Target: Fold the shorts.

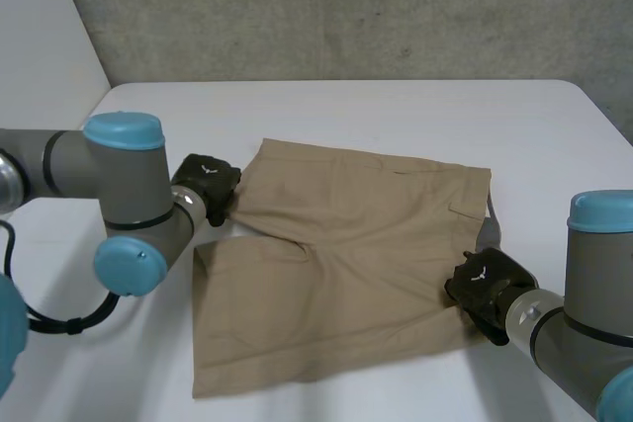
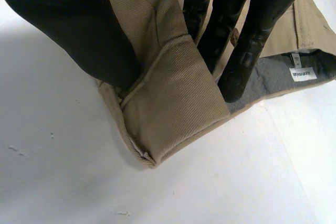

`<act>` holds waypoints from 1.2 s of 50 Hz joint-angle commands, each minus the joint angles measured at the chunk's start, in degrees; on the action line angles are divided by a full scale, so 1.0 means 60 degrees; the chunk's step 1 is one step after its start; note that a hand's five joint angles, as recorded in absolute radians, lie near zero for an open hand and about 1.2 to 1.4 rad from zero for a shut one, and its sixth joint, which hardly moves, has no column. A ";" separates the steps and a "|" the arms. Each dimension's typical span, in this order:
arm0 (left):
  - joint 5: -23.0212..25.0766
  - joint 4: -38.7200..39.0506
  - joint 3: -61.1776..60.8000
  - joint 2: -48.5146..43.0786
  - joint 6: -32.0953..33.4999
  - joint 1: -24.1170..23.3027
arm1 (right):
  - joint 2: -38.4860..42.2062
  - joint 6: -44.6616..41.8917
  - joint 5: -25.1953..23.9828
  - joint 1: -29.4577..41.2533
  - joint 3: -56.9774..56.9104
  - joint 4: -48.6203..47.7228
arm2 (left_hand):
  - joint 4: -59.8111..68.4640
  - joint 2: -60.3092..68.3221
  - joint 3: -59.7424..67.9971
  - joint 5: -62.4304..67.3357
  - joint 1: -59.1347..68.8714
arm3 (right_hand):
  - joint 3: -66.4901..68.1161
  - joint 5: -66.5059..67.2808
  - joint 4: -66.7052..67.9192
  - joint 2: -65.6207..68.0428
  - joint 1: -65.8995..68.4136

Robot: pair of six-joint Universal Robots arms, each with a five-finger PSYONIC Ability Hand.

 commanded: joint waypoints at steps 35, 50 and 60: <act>0.0970 0.0216 0.1171 -0.0869 0.0073 0.0045 | 0.0000 0.0009 -0.0001 -0.0079 0.0124 -0.0085 | 0.1104 0.1095 0.1148 0.1553 0.1422 | 0.2003 0.2162 0.1951 0.1971 0.3848; -0.0495 0.0245 0.0659 -0.0547 0.0146 0.0001 | 0.0000 0.0009 0.0013 -0.0050 0.0124 -0.0086 | 0.1978 0.1969 0.2022 0.2427 0.2296 | 0.2003 0.2162 0.1951 0.1971 0.3848; -0.0525 0.0230 0.0175 -0.0459 0.0454 -0.0073 | 0.0000 0.0009 0.0028 -0.0079 0.0124 -0.0085 | 0.1978 0.1969 0.2022 0.2427 0.2296 | 0.2003 0.2162 0.1951 0.1971 0.3848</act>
